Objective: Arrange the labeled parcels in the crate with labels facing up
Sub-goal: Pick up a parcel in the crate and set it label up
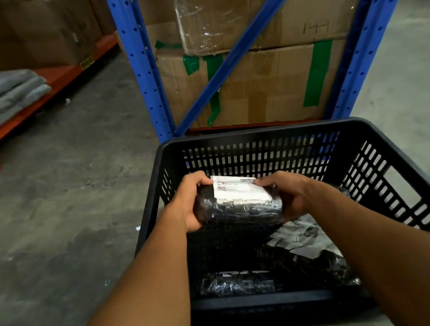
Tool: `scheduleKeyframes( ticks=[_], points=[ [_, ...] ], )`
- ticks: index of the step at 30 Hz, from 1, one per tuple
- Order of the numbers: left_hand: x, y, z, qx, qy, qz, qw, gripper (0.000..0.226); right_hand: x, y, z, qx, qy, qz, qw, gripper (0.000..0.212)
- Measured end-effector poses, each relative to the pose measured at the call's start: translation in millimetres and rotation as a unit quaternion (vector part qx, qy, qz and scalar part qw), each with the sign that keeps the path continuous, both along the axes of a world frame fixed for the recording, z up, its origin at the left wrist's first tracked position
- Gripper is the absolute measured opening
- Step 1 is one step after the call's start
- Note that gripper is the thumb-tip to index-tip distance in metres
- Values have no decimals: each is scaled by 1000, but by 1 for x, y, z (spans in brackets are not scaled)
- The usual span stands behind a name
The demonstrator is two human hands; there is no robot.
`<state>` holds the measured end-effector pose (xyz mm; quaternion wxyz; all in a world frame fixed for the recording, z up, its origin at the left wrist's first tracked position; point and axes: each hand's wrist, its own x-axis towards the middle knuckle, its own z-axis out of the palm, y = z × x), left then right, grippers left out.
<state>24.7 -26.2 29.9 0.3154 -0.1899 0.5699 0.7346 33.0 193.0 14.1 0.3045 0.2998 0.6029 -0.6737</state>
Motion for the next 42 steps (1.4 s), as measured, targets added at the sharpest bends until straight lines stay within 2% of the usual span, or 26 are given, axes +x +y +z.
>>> scheduleKeyframes(
  ticks=[2, 4, 8, 11, 12, 16, 19, 21, 25, 27, 29, 32, 35, 38, 40, 42],
  points=[
    [-1, -1, 7, -36, -5, -60, 998, 35, 1, 5, 4, 3, 8, 4, 1000, 40],
    [-2, -1, 12, -72, 6, -95, 993, 39, 4, 6, 13, 5, 17, 12, 1000, 28],
    [-4, -2, 11, -80, 38, -84, 992, 40, 7, 7, 23, -16, 47, 17, 999, 32],
    [-5, -2, 7, -81, 78, -60, 992, 70, 4, 6, 24, -25, 72, 20, 997, 38],
    [-6, 0, 6, -82, 86, -58, 991, 72, 3, 6, 22, -21, 81, 19, 996, 37],
    [-5, 5, 10, -83, 87, -56, 991, 54, 0, 6, 12, -18, 113, -1, 993, 37],
    [-7, 6, 11, -76, 80, -53, 992, 55, 1, 4, 9, -25, 119, -11, 993, 34],
    [-9, 5, 9, -90, 83, -38, 992, 62, 4, 4, 8, -27, 115, 28, 993, 33],
    [-9, 7, 1, -126, 58, -35, 990, 71, 4, 3, 6, 42, 131, 100, 985, 50],
    [-26, 6, -32, -164, 56, -35, 984, 88, 3, -4, 4, 88, 131, 94, 983, 43],
    [-42, 8, -60, -205, 61, -44, 976, 95, 1, -11, -2, 123, 131, 75, 981, 37],
    [-24, 18, -34, -289, 78, -60, 952, 69, -1, -22, -10, 134, 123, 51, 982, 34],
    [-20, 17, -36, -381, 82, -102, 915, 67, -4, -31, -18, 134, 106, 59, 983, 31],
    [-21, 15, -51, -432, 78, -135, 888, 65, -7, -38, -28, 129, 91, 71, 985, 36],
    [-23, 14, -63, -456, 68, -151, 875, 58, -11, -43, -42, 157, 83, 94, 980, 36],
    [-24, 14, -72, -476, 52, -159, 864, 62, -18, -47, -60, 205, 59, 125, 969, 41]
  ],
)
